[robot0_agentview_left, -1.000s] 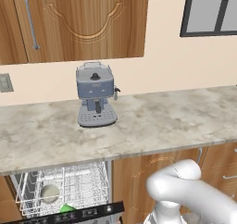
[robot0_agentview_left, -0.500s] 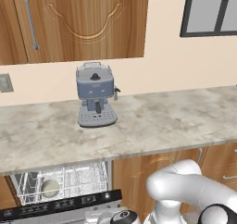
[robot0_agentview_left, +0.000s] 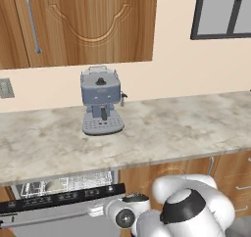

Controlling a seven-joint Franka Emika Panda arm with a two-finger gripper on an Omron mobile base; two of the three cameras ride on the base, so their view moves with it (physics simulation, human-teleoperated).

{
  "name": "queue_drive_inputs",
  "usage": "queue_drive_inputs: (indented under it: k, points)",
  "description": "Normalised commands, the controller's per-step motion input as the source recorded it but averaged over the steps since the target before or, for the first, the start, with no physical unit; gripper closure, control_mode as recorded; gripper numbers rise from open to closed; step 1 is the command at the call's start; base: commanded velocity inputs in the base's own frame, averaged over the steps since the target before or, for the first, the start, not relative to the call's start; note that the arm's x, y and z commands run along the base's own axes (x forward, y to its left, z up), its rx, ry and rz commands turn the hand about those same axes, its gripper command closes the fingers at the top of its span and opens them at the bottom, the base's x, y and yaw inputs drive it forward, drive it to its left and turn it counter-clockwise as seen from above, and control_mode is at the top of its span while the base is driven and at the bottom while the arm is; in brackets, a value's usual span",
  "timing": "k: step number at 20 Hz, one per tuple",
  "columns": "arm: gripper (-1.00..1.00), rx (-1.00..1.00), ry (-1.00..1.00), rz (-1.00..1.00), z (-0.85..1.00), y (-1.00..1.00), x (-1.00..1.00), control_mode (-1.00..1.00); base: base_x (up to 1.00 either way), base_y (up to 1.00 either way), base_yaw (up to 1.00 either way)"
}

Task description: Pick up the cup and bowl from the counter, place them in the dishwasher, and close the dishwasher door.

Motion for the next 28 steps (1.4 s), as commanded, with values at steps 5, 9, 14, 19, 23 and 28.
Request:
queue_drive_inputs:
  k: [5, 9, 14, 19, 23, 28]
  points:
    - [-1.0, -0.12, 0.02, -0.13, -0.12, -1.0, 1.0, -1.0, 0.0, 0.0, 0.0]
    - [-1.0, -0.12, 0.02, -0.13, -0.14, -1.0, 1.0, -1.0, 0.0, 0.0, 0.0]
    - [-1.0, -0.09, 0.02, -0.13, -0.22, -0.89, 1.0, -1.0, 0.0, 0.0, 0.0]
    - [-1.0, -0.07, 0.03, -0.13, -0.36, -0.63, 0.99, -1.0, 0.0, 0.0, 0.0]
    - [-1.0, -0.01, 0.04, -0.13, -0.36, -0.39, 0.75, -1.0, 0.0, 0.0, 0.0]
    - [-1.0, 0.0, 0.06, -0.06, -0.25, -0.18, 0.42, -1.0, 0.0, 0.0, 0.0]
